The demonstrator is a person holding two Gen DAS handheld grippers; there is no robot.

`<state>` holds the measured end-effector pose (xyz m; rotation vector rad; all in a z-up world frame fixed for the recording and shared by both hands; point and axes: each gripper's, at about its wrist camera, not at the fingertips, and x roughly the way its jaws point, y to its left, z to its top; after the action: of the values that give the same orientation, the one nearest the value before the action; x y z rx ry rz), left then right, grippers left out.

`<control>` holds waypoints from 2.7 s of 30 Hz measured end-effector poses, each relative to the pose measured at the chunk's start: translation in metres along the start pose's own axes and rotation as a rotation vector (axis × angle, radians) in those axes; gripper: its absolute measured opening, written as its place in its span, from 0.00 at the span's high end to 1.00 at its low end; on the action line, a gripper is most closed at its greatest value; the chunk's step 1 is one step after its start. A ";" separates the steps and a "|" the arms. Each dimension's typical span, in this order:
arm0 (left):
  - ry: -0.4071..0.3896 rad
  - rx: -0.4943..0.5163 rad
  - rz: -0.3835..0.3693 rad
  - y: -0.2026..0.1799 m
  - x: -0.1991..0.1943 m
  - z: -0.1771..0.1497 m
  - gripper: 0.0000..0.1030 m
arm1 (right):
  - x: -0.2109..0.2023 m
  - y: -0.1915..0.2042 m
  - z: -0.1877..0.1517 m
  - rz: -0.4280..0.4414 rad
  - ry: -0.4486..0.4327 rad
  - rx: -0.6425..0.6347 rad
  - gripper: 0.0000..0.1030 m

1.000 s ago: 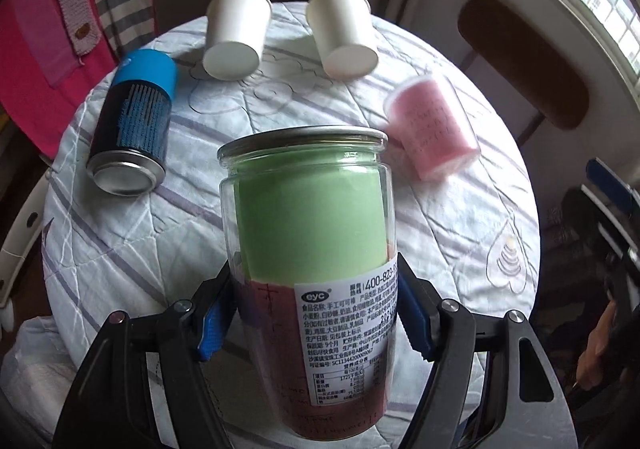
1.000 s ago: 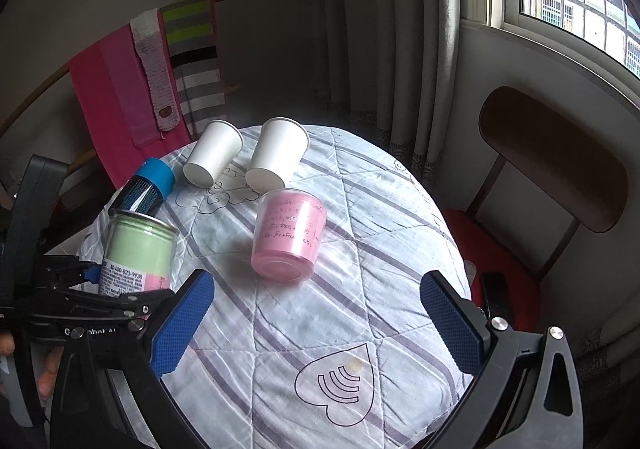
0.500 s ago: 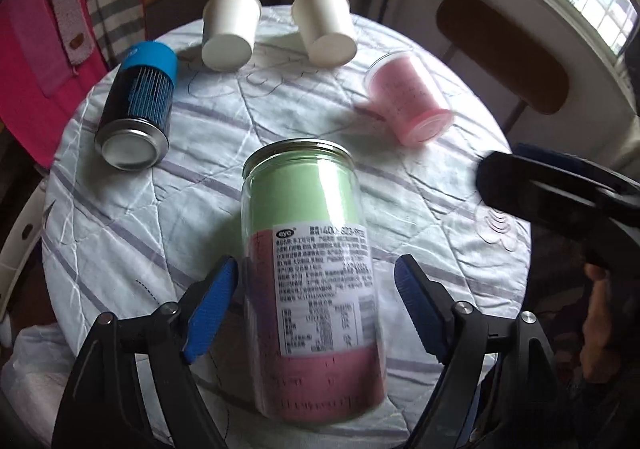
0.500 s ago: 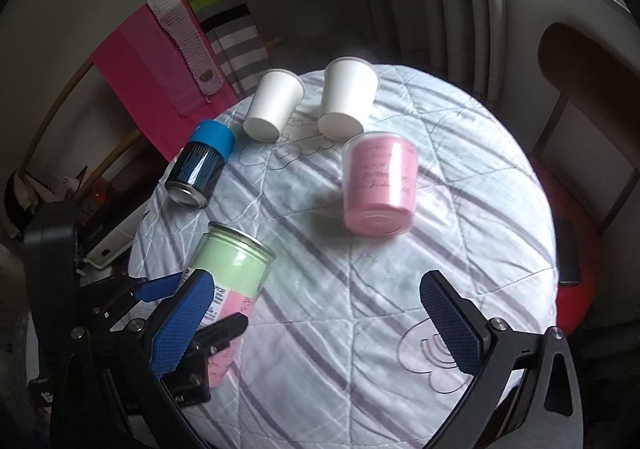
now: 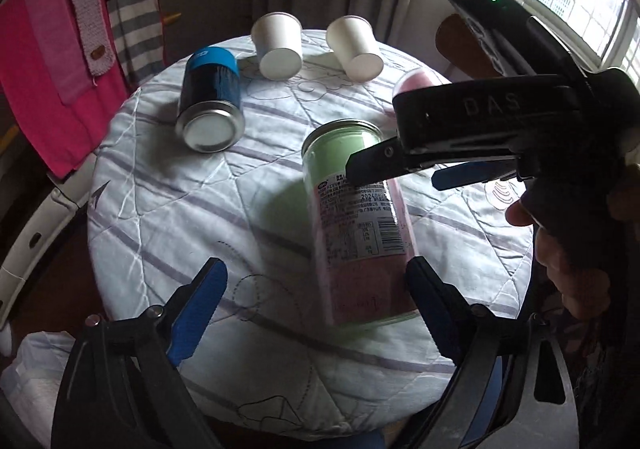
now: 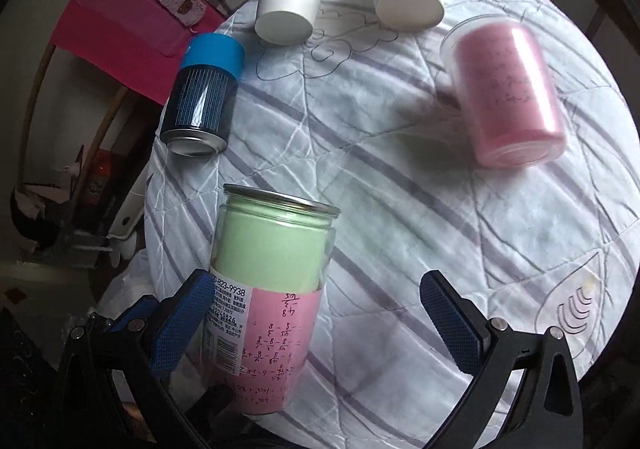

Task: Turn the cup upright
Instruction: 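Close the right tool on the jar while the left tool opens and releases it, then rotate the jar open end up with the right tool and lower it onto the table, then open the right tool and pull it back from the upright jar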

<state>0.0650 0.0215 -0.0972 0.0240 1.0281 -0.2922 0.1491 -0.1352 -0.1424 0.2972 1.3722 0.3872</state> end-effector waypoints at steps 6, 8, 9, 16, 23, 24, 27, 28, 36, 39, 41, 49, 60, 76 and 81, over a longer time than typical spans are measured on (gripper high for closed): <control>-0.002 -0.007 -0.040 0.008 0.004 0.000 0.07 | 0.019 0.007 0.010 0.049 0.049 0.062 0.05; 0.002 -0.009 -0.052 0.007 0.005 0.002 0.08 | 0.025 0.007 0.011 0.079 0.067 0.067 0.11; 0.003 -0.004 -0.056 0.006 0.007 0.002 0.07 | 0.026 0.008 0.011 0.091 0.068 0.066 0.16; 0.052 -0.009 -0.106 -0.005 0.021 0.008 0.08 | 0.023 0.017 0.014 0.111 0.014 0.018 0.28; 0.003 -0.048 -0.063 -0.001 0.023 0.012 0.08 | -0.012 0.032 0.006 0.110 -0.266 -0.137 0.28; -0.001 -0.045 -0.052 -0.001 0.023 0.012 0.08 | -0.017 0.034 0.004 0.090 -0.311 -0.164 0.28; 0.012 -0.036 -0.029 0.003 0.024 0.011 0.08 | -0.030 0.039 -0.009 0.005 -0.459 -0.240 0.28; 0.009 -0.044 -0.026 0.006 0.024 0.010 0.08 | -0.033 0.039 -0.014 -0.017 -0.496 -0.252 0.28; 0.011 -0.100 0.019 0.030 0.022 0.000 0.08 | -0.040 0.039 -0.056 -0.136 -0.746 -0.365 0.28; -0.027 -0.119 0.072 0.037 0.011 -0.005 0.08 | -0.046 0.044 -0.073 -0.170 -0.781 -0.392 0.28; -0.047 -0.123 0.093 0.040 0.005 -0.007 0.08 | -0.047 0.046 -0.083 -0.188 -0.801 -0.400 0.28; -0.110 -0.118 0.122 0.045 -0.011 -0.019 0.08 | -0.046 0.051 -0.106 -0.232 -0.844 -0.399 0.26; -0.146 -0.125 0.132 0.041 -0.034 -0.031 0.08 | -0.052 0.051 -0.118 -0.233 -0.770 -0.315 0.20; -0.353 -0.081 0.185 -0.015 -0.127 -0.067 0.06 | -0.134 0.064 -0.190 -0.373 -0.818 -0.224 0.20; -0.421 -0.072 0.216 -0.037 -0.151 -0.077 0.02 | -0.156 0.076 -0.213 -0.527 -0.862 -0.188 0.20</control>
<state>-0.0816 0.0325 -0.0056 0.0079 0.6096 -0.0570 -0.0911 -0.1385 -0.0088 -0.0689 0.5195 -0.0680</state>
